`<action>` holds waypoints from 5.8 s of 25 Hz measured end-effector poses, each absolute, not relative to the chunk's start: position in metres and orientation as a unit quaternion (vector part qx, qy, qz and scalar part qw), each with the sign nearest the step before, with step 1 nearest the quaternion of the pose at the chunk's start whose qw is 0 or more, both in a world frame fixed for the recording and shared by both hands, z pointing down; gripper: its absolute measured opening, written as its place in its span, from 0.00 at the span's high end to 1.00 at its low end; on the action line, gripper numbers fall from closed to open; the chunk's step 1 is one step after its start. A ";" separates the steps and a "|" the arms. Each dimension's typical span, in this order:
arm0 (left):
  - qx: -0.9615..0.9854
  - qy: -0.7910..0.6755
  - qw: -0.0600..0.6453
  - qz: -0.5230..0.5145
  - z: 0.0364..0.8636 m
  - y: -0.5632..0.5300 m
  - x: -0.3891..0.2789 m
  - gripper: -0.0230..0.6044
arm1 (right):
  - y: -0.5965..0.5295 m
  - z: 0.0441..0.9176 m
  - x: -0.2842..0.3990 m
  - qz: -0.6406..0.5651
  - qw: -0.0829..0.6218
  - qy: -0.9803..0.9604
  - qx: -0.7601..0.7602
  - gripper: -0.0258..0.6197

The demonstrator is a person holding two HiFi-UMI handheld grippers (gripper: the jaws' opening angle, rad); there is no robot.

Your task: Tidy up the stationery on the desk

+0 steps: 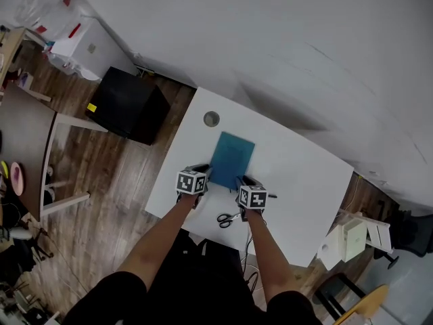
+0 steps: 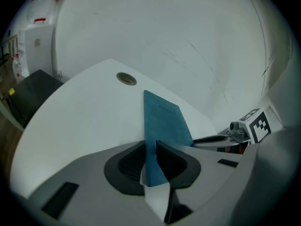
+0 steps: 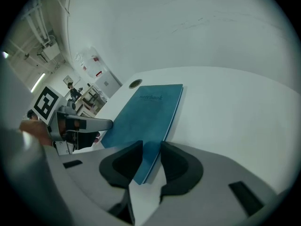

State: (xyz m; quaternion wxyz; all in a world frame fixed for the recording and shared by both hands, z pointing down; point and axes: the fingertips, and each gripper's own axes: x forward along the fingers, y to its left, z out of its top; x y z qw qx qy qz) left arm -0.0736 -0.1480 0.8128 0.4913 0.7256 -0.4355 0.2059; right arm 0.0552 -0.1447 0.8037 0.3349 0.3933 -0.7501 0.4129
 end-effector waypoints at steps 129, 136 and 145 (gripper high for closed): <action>0.743 -0.404 0.393 0.361 0.786 -0.119 0.001 0.88 | -0.064 0.759 0.117 0.419 0.217 -0.769 0.431 0.86; 0.699 -0.459 0.405 0.370 0.799 -0.139 -0.032 0.88 | -0.061 0.763 0.115 0.407 0.236 -0.773 0.426 0.86; 0.671 -0.479 0.430 0.369 0.807 -0.145 -0.042 0.88 | -0.065 0.766 0.122 0.412 0.236 -0.768 0.430 0.86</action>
